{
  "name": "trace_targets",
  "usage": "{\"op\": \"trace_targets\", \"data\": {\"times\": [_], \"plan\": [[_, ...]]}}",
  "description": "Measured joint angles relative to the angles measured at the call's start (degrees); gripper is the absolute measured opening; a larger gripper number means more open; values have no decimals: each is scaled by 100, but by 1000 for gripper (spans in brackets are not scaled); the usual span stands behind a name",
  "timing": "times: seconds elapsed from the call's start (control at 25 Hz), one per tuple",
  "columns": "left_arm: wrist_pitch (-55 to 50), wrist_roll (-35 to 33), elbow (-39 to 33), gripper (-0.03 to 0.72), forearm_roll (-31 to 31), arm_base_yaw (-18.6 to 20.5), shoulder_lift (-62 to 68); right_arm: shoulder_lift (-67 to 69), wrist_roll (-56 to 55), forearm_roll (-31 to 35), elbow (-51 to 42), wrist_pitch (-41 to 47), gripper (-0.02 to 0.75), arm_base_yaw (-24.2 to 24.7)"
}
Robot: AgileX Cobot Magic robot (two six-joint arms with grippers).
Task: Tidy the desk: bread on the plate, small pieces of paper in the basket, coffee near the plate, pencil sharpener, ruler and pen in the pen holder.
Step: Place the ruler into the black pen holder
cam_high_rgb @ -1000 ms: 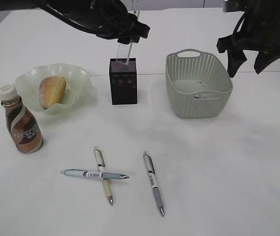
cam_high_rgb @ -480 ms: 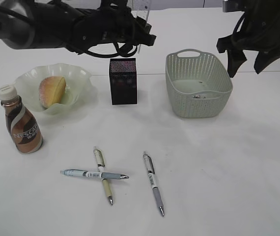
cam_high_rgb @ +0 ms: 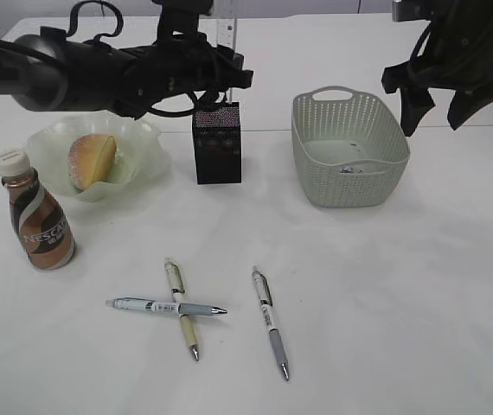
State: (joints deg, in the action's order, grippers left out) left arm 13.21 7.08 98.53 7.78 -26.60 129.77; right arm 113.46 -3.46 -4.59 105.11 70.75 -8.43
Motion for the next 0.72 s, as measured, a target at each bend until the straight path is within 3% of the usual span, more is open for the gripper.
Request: {"op": "trace_targets", "data": {"times": [0.72], "plan": [[131,0,0,279,-301,131,515,0,0,-4,0,0,470,0]]}}
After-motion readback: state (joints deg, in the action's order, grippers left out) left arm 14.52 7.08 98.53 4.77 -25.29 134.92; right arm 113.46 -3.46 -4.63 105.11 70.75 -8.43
